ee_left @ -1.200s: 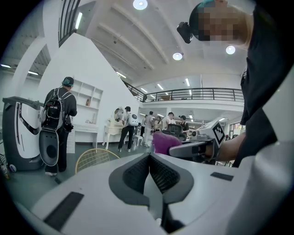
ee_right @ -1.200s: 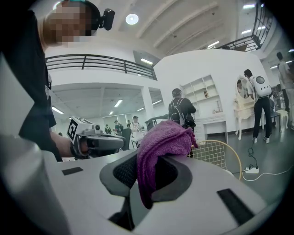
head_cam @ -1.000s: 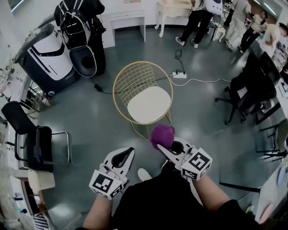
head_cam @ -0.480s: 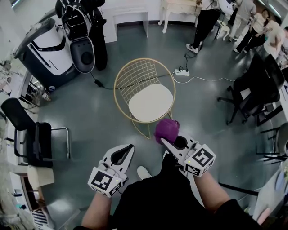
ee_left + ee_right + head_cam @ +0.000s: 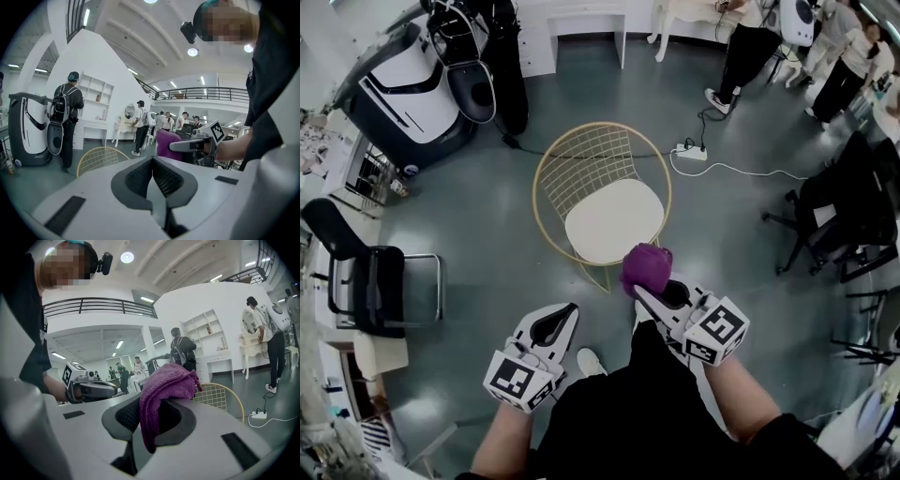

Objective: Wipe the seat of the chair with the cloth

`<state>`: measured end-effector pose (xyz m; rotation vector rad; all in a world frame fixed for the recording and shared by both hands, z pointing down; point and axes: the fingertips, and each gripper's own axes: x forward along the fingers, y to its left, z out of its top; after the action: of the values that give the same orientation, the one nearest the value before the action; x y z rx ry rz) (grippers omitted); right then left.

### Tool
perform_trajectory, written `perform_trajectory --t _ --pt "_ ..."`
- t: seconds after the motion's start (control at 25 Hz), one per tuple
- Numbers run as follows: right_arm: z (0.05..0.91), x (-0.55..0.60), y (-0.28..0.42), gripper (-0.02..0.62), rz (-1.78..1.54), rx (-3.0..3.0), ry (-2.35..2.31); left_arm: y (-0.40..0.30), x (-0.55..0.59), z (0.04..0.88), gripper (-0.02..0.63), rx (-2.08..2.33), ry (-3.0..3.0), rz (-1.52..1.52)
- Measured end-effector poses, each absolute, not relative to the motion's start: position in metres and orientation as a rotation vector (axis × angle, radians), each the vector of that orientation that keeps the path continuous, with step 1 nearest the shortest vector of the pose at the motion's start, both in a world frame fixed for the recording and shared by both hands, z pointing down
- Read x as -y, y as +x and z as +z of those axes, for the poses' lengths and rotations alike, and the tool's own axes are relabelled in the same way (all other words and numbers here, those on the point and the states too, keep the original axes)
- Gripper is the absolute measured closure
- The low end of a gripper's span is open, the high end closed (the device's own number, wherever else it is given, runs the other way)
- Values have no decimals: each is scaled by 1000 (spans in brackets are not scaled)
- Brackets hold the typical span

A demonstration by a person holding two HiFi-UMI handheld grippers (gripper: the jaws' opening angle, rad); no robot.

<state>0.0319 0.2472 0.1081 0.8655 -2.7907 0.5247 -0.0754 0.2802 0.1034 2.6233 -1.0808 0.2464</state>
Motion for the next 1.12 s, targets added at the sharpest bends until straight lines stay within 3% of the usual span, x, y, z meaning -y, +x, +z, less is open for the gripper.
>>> perform_trajectory --t 0.56,1.12 --pt "159 -132 81 523 649 2788 721 -14 -187 158 589 1117 2483 332" --pt "200 -68 101 523 787 2776 528 4 -124 185 589 1268 2347 391"
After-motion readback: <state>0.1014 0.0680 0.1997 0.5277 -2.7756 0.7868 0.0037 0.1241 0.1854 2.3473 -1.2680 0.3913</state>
